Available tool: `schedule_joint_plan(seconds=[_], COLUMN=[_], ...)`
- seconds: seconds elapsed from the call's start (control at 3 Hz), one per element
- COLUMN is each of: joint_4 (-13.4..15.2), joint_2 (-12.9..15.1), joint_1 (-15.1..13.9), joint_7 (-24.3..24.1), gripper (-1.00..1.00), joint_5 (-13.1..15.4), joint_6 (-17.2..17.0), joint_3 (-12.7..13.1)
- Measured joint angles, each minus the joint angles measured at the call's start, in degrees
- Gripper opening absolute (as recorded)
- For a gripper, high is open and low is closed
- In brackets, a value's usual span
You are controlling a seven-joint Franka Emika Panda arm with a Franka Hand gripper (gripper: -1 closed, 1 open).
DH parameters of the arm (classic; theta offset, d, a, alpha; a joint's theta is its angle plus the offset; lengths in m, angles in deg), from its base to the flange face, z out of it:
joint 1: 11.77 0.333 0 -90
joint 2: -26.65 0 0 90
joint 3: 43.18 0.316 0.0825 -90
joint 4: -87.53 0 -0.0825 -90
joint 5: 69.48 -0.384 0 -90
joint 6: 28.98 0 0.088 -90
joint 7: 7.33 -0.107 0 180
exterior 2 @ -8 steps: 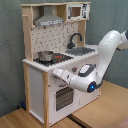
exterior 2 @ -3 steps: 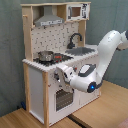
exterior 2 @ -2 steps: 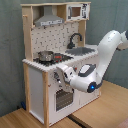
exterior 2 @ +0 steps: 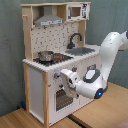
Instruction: Play with the kitchen
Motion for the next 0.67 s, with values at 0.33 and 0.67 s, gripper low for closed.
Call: schedule_joint_plan(seconds=[0.33, 0.67], joint_4=[0.9, 0.9], joint_2=[0.0, 0.1], joint_1=[2.0, 4.3], joint_7=[3.2, 6.7], gripper=[1.0, 1.0], joint_5=[-0.7, -1.0], joint_6=[-4.6, -9.0], joint_3=[0.0, 0.0])
